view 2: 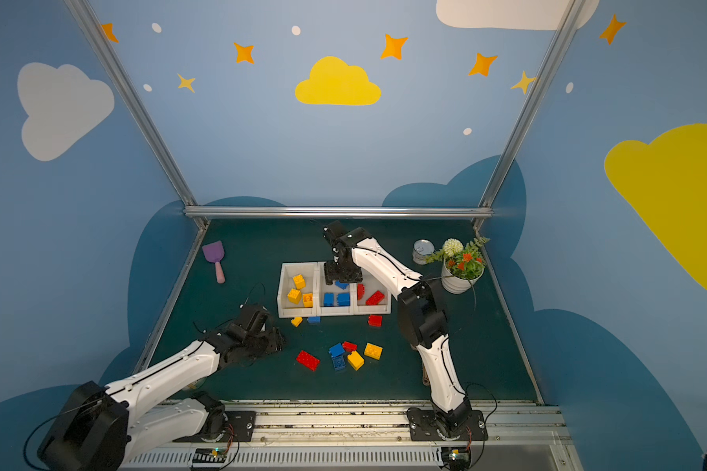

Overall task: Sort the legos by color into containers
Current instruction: 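Carry the blue brick into the middle compartment and release it with the right gripper, then draw the right gripper back toward the scoop while the left moves to the bin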

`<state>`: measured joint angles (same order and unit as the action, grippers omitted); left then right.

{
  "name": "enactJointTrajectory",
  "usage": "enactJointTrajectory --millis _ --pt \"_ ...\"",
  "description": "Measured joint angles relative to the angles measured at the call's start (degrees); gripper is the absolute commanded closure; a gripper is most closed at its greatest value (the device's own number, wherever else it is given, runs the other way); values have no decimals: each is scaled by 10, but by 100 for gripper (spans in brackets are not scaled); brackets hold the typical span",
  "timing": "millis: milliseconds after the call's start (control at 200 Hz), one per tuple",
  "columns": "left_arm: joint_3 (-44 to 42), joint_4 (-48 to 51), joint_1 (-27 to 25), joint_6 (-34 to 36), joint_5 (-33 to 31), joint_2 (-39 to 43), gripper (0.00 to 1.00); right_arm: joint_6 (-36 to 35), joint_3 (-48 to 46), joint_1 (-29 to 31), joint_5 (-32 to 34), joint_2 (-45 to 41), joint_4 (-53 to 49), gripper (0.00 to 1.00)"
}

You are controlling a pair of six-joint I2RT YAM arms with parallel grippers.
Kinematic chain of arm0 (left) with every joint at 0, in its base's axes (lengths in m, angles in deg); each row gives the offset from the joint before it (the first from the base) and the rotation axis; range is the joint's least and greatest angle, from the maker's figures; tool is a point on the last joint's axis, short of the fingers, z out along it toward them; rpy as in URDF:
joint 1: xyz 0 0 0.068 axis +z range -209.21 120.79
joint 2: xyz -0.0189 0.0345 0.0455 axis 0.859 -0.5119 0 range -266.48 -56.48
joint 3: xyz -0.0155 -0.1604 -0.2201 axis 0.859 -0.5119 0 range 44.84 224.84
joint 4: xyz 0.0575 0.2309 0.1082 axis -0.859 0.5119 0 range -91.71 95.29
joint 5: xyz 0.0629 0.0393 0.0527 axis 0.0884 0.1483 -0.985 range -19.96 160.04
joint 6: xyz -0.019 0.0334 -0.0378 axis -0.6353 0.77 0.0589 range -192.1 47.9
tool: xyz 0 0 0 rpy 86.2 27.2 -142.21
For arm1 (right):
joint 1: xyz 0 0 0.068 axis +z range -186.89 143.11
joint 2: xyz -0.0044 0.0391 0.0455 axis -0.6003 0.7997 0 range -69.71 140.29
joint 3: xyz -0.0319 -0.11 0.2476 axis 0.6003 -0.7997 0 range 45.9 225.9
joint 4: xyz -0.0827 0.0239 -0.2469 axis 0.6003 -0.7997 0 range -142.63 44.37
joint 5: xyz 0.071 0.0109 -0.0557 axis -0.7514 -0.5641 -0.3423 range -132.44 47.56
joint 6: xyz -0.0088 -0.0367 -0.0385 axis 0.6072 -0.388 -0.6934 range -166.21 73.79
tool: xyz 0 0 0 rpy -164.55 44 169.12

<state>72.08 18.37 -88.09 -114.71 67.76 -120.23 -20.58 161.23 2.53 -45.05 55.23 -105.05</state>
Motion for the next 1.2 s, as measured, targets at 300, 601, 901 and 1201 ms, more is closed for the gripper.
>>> enactJointTrajectory --millis 300,601,901,1201 --pt "21 3 -36 15 -2 5 35 29 -95 15 33 -108 0 29" --pt "78 10 -52 54 -23 -32 41 86 -320 54 55 -319 35 28" --pt "176 13 -52 117 -22 -172 45 156 -494 45 87 -477 42 28" --pt "207 34 -52 138 -40 -218 47 184 -567 42 130 -582 75 27"
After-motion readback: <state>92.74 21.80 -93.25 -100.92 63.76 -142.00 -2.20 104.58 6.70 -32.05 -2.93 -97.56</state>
